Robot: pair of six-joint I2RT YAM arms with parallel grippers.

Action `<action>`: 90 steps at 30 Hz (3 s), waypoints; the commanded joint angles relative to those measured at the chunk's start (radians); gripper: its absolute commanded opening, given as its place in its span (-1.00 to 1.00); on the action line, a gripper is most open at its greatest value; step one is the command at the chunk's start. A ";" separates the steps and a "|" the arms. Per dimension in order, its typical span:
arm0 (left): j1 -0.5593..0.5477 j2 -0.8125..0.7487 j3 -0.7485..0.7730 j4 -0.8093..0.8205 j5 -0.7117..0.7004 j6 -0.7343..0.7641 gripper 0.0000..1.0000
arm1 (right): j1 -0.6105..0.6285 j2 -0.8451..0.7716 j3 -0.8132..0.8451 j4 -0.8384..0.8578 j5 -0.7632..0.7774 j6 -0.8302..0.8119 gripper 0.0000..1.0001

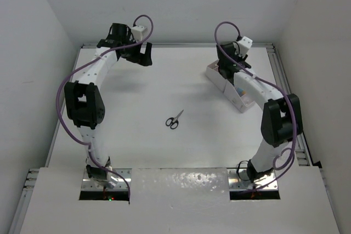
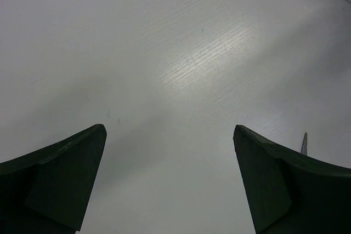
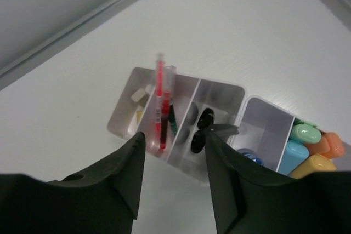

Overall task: Sort the stationery into containers
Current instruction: Move the scissors to the center of the board.

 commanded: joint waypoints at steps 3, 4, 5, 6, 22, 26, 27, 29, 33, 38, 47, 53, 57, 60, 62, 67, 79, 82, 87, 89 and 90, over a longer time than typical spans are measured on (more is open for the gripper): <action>0.003 -0.054 0.006 0.008 0.044 0.030 0.99 | 0.135 -0.187 -0.044 0.208 -0.046 -0.351 -0.69; 0.003 -0.053 0.006 -0.006 0.062 0.045 0.96 | 0.149 -0.188 -0.056 0.186 -0.189 -0.366 -0.70; 0.002 -0.051 0.005 -0.012 0.070 0.052 0.91 | 0.155 -0.213 -0.061 0.116 -0.286 -0.356 -1.00; 0.003 -0.053 0.006 -0.018 0.074 0.058 0.87 | 0.159 -0.223 -0.068 0.076 -0.376 -0.336 -1.00; -0.101 -0.051 -0.064 -0.165 0.081 0.167 -0.28 | 0.443 -0.088 -0.201 -0.145 -0.558 -0.023 -0.20; -0.214 -0.084 -0.230 -0.225 0.102 0.190 -0.29 | 0.428 -0.212 -0.356 -0.118 -0.467 0.049 -0.17; -0.234 -0.090 -0.297 -0.242 0.094 0.193 -0.29 | 0.423 -0.268 -0.382 -0.118 -0.429 0.071 -0.15; -0.302 -0.097 -0.353 -0.232 0.055 0.159 -0.20 | 0.411 -0.350 -0.441 -0.131 -0.392 0.080 -0.14; -0.427 -0.151 -0.509 -0.121 -0.040 0.057 -0.03 | 0.414 -0.460 -0.516 -0.159 -0.330 0.095 -0.09; -0.558 -0.183 -0.613 0.014 -0.172 -0.033 -0.03 | 0.425 -0.605 -0.631 -0.179 -0.274 0.155 -0.09; -0.603 -0.148 -0.609 0.069 -0.320 -0.105 -0.31 | 0.457 -0.853 -0.752 -0.240 -0.171 0.224 -0.10; -0.581 -0.140 -0.617 0.132 -0.361 -0.103 -0.31 | 0.465 -0.919 -0.771 -0.280 -0.128 0.246 -0.10; -0.587 -0.088 -0.603 0.118 -0.348 -0.100 -0.30 | 0.465 -0.922 -0.766 -0.297 -0.117 0.250 -0.10; -0.587 -0.062 -0.621 0.134 -0.347 -0.105 -0.31 | 0.465 -0.922 -0.768 -0.302 -0.114 0.247 -0.10; -0.580 -0.047 -0.640 0.155 -0.372 -0.102 -0.38 | 0.465 -0.924 -0.766 -0.305 -0.114 0.247 -0.10; -0.555 -0.004 -0.647 0.155 -0.361 -0.097 -0.71 | 0.465 -0.929 -0.763 -0.303 -0.111 0.243 -0.10; -0.521 -0.085 -0.514 0.062 -0.337 -0.068 -0.33 | 0.465 -0.929 -0.760 -0.290 -0.102 0.212 -0.09; -0.501 -0.107 -0.466 0.043 -0.338 -0.063 -0.29 | 0.465 -0.922 -0.754 -0.288 -0.096 0.200 -0.09; -0.498 -0.105 -0.495 0.051 -0.335 -0.043 -0.38 | 0.465 -0.921 -0.752 -0.291 -0.088 0.194 -0.09; -0.503 -0.091 -0.509 0.042 -0.318 -0.043 -0.40 | 0.465 -0.925 -0.752 -0.293 -0.085 0.194 -0.09; -0.504 -0.082 -0.515 0.037 -0.312 -0.045 -0.41 | 0.465 -0.925 -0.752 -0.294 -0.085 0.195 -0.09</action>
